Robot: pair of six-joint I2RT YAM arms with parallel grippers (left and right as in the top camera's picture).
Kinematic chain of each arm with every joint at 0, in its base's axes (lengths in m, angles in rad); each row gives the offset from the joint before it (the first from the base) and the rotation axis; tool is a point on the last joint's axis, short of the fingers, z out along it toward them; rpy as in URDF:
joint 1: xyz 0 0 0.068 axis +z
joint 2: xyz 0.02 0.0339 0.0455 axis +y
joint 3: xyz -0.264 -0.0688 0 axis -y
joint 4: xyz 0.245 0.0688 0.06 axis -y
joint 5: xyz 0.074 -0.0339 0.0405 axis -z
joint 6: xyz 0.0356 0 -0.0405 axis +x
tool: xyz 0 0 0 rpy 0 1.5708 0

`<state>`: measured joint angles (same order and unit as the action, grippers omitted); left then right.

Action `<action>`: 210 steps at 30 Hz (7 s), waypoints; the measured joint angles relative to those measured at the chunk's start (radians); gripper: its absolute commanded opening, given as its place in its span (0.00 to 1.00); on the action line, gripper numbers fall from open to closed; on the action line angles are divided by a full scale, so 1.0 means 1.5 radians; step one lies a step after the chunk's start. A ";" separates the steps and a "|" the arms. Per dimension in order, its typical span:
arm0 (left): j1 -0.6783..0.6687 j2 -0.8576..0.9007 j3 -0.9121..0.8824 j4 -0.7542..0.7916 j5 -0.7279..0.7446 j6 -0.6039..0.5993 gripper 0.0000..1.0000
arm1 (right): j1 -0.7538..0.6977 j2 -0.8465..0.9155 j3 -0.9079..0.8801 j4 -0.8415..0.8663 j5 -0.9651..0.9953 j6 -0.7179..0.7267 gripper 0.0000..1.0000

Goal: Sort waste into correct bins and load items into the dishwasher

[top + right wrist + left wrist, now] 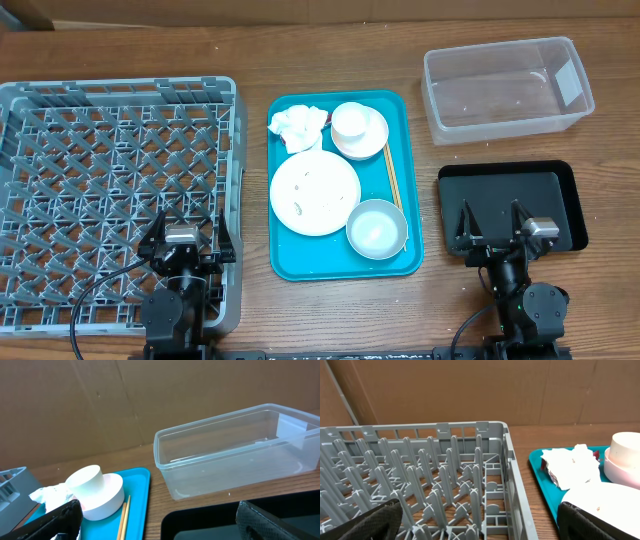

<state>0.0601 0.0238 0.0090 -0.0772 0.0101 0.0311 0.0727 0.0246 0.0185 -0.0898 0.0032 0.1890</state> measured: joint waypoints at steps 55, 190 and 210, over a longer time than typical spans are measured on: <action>0.000 0.000 0.000 0.000 0.000 0.000 1.00 | 0.000 0.000 0.000 0.000 0.000 0.000 1.00; 0.170 1.092 1.142 -0.793 -0.031 -0.314 1.00 | 0.000 0.006 0.000 0.424 -0.128 0.278 1.00; 0.171 1.092 1.142 -0.793 -0.031 -0.314 1.00 | 0.000 0.362 0.521 -0.070 -0.276 0.193 1.00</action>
<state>0.3161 1.6611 1.7214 -1.2671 -0.0368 -0.4393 0.0727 0.5678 0.8005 -0.1947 -0.4107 0.4789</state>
